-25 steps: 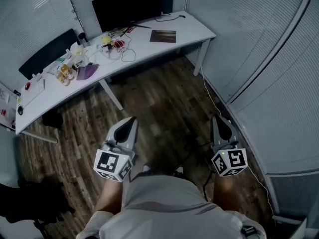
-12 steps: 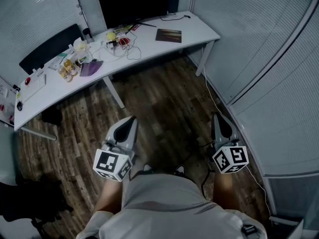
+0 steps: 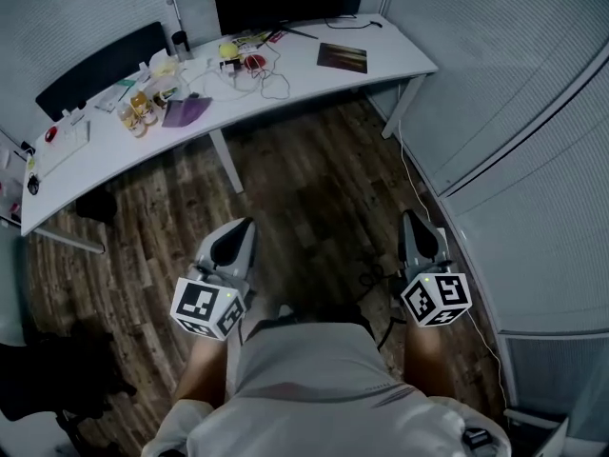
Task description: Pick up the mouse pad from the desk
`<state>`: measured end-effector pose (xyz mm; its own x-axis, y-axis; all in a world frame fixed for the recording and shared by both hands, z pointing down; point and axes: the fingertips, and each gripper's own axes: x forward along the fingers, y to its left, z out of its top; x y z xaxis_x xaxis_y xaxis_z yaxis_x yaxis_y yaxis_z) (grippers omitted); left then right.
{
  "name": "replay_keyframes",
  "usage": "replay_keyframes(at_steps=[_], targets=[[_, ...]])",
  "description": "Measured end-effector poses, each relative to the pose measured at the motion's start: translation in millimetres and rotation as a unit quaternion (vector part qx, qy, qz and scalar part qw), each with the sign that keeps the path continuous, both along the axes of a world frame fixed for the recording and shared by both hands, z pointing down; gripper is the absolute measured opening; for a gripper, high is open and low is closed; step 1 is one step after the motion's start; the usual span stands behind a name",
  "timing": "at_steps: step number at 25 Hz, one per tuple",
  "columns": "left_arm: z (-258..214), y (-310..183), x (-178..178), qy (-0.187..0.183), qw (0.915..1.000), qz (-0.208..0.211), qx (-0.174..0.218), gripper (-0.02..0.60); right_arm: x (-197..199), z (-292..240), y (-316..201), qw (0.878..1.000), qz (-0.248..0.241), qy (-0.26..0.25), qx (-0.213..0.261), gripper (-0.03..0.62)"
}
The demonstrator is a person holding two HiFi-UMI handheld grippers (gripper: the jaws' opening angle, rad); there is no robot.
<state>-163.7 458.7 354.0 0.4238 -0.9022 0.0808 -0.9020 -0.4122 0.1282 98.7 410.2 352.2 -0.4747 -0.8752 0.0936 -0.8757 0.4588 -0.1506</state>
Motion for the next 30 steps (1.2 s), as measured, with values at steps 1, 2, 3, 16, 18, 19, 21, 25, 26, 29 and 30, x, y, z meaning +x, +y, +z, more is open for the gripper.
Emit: replay_keyframes(at_steps=[1,2,3,16,18,19,21,25,26,29,30], targets=[[6,-2,-6,0.002,1.0000,-0.003,-0.005,0.002,-7,4,1,1.000,-0.006,0.006,-0.003,0.008],[10,-1,-8,0.005,0.9999,-0.003,-0.009,0.002,-11,8,1,1.000,-0.010,0.012,-0.007,0.008],[13,-1,-8,0.008,0.9999,-0.001,-0.010,0.002,-12,12,1,1.000,-0.011,0.015,-0.012,0.007],[19,-77,-20,0.000,0.9998,-0.015,-0.013,0.002,-28,30,-93,0.999,-0.028,-0.005,-0.027,0.008],[18,-99,-15,-0.007,0.9997,-0.019,-0.012,0.003,-23,29,-119,0.999,-0.031,-0.011,-0.023,0.008],[18,-111,-11,-0.011,0.9996,-0.021,-0.012,0.002,-20,29,-132,0.999,-0.034,-0.012,-0.021,0.008],[16,-138,-3,-0.015,0.9995,-0.026,-0.012,0.002,-12,28,-159,0.999,-0.039,-0.013,-0.019,0.008],[6,-194,27,-0.019,0.9994,-0.029,-0.007,0.002,20,24,-216,0.999,-0.037,-0.021,-0.019,0.008],[4,-207,36,-0.019,0.9994,-0.028,-0.006,0.002,30,25,-230,0.999,-0.036,-0.023,-0.020,0.008],[2,-243,66,-0.023,0.9993,-0.028,-0.006,0.002,59,26,-267,0.999,-0.036,-0.028,-0.024,0.008],[1,-255,75,-0.024,0.9993,-0.029,-0.006,0.002,68,25,-279,0.999,-0.037,-0.029,-0.024,0.008]])
